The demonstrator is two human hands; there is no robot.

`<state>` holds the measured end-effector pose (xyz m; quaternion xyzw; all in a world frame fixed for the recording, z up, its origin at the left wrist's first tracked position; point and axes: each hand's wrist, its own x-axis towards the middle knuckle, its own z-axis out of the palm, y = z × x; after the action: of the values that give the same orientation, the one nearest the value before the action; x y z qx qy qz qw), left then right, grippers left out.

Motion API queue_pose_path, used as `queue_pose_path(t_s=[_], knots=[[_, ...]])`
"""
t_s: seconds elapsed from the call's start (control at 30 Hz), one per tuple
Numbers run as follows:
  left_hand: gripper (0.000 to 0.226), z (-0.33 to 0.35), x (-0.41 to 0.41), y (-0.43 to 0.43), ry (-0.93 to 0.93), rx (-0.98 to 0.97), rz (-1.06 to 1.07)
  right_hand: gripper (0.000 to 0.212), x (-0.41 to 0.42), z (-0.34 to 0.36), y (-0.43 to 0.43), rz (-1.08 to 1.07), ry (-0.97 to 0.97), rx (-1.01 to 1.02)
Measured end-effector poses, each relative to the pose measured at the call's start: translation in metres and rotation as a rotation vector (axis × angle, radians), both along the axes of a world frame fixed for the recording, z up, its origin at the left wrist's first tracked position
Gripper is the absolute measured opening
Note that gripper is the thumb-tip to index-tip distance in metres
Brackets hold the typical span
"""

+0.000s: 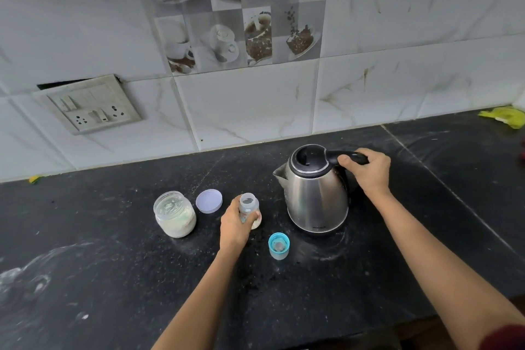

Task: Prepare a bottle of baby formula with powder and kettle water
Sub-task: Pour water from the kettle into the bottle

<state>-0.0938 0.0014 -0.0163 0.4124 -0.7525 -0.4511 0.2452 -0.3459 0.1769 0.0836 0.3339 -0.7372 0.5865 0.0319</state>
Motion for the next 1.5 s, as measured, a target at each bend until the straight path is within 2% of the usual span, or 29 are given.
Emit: queue_pose_path(t_s=[0.27,0.43,0.63,0.9,1.5], knots=[[0.046,0.003,0.001,0.001,0.038,0.034,-0.053,0.046,0.011,0.042,-0.022,-0.023,0.202,0.308],[0.051,0.003,0.002,-0.002,0.040,0.051,-0.080,0.064,0.023,0.062,-0.036,0.022,0.268,0.343],[0.049,0.005,0.003,-0.007,0.036,0.048,-0.127,0.077,0.040,0.088,-0.060,0.085,0.437,0.492],[0.053,0.006,0.005,-0.016,0.007,0.022,-0.163,0.071,0.067,0.110,-0.089,0.196,0.667,0.692],[0.057,0.020,0.011,-0.021,-0.076,-0.004,-0.208,0.080,0.085,0.131,-0.103,0.239,0.924,0.836]])
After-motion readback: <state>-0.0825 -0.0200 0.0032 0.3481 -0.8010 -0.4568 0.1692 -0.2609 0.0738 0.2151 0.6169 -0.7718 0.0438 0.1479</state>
